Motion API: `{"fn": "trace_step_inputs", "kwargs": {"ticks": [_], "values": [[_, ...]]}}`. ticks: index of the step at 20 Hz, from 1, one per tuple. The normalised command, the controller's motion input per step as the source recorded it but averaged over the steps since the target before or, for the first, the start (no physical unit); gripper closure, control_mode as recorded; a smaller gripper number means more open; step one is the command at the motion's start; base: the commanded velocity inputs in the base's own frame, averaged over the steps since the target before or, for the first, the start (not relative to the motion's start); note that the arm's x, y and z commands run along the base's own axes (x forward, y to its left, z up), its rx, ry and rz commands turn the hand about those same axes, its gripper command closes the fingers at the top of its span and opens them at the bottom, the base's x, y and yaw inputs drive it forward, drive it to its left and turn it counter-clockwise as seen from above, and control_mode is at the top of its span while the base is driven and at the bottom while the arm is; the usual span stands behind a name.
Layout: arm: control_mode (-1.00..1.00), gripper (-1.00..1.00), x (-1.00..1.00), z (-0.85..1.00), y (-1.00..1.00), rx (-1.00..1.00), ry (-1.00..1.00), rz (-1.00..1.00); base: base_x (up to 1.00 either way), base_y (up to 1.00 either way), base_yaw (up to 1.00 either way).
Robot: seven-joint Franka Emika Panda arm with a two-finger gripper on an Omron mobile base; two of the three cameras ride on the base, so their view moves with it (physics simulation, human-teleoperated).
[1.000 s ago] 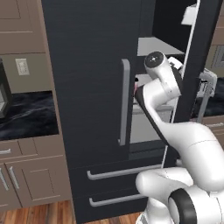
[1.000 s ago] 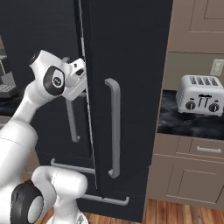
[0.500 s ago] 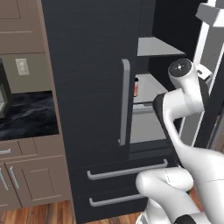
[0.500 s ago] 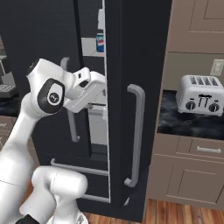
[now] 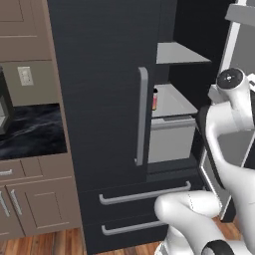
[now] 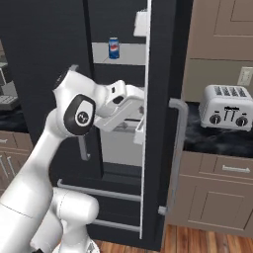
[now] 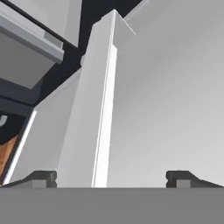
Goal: Open the fridge, grab two sodas, and place both sodas inside the bowl with ice on the dining counter.
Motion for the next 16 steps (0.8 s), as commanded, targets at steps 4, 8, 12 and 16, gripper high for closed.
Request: {"fn": "trace_step_inputs", "kwargs": {"ticks": [4,8,12,16], "values": [[-1.00,-1.00,0.12,0.06,-0.66,0.00,0.04,-0.02,0.00,0.00,0.00],[-1.00,-1.00,0.05,0.05,-0.35,0.00,0.01,-0.04,0.00,0.00,0.00],[-1.00,-1.00,0.02,0.08,0.03,0.00,0.00,-0.02,0.00,0.00,0.00],[-1.00,-1.00,0.54,0.11,0.01,0.00,0.01,-0.01,0.00,0.00,0.00]]}}
